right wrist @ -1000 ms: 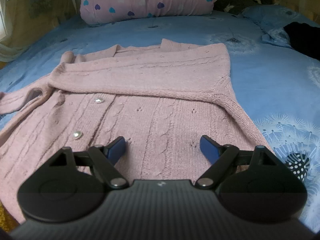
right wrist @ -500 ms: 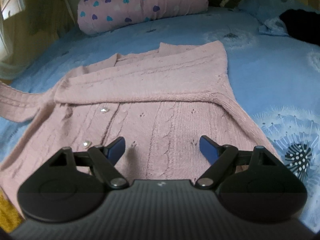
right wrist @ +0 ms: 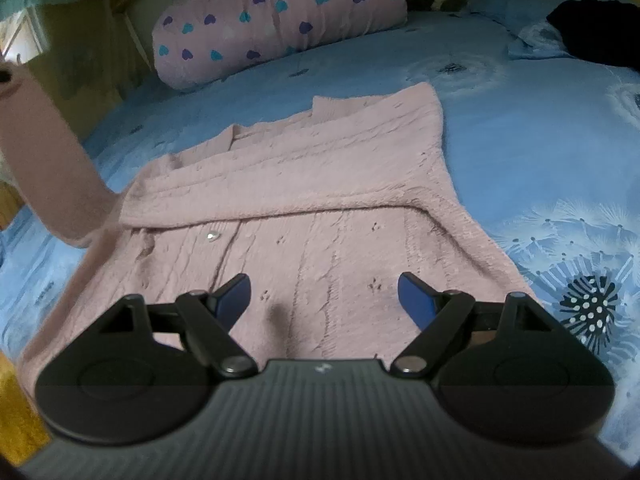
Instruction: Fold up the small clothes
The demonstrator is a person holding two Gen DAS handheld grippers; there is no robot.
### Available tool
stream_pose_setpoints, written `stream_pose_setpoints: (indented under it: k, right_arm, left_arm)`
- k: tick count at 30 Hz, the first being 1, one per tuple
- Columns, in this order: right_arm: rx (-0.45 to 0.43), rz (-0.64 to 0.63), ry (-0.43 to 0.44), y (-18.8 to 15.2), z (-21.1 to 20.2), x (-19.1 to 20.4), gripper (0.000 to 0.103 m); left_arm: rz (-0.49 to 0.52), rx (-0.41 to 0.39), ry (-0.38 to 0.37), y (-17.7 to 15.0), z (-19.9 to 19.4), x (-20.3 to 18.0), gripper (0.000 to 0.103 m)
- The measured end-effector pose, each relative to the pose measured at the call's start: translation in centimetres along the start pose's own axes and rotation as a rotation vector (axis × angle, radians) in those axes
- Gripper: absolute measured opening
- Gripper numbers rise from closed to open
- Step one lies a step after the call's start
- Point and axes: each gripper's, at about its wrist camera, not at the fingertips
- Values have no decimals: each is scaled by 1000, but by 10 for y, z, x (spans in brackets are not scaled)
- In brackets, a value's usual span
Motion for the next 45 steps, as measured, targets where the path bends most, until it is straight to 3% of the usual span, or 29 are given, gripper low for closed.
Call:
stream_pose_setpoints:
  k: [10, 18, 23, 27, 30, 32, 35, 40, 45]
  right_arm:
    - [-25, 72, 17, 1, -2, -21, 82]
    - [-35, 97, 49, -1, -1, -31, 82]
    - [-39, 87, 53, -4, 0, -30, 82]
    - [-44, 78, 52, -5, 1, -29, 82]
    - [-46, 85, 58, -5, 1, -30, 82]
    - [-48, 97, 67, -5, 0, -32, 82]
    - [-51, 109, 74, -5, 0, -34, 82]
    - [-54, 103, 74, -6, 0, -34, 82]
    - [-59, 98, 73, -7, 0, -34, 82]
  left_arm:
    - [45, 161, -167, -58, 88, -136, 24]
    - [86, 329, -195, -134, 170, -199, 24]
    - [210, 362, -174, -174, 199, -231, 25]
    - [270, 382, -177, -193, 208, -244, 26]
    - [304, 408, -187, -197, 213, -249, 43]
    - [316, 409, -203, -197, 209, -250, 64]
    - [370, 375, -208, -195, 198, -255, 79]
    - [408, 343, -189, -186, 169, -239, 80]
    - [401, 332, -99, -179, 145, -195, 80]
Point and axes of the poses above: each gripper's, at about its wrist camera, not at the fingertips, and z roughly the way its jaws point, x to its left, y to its top
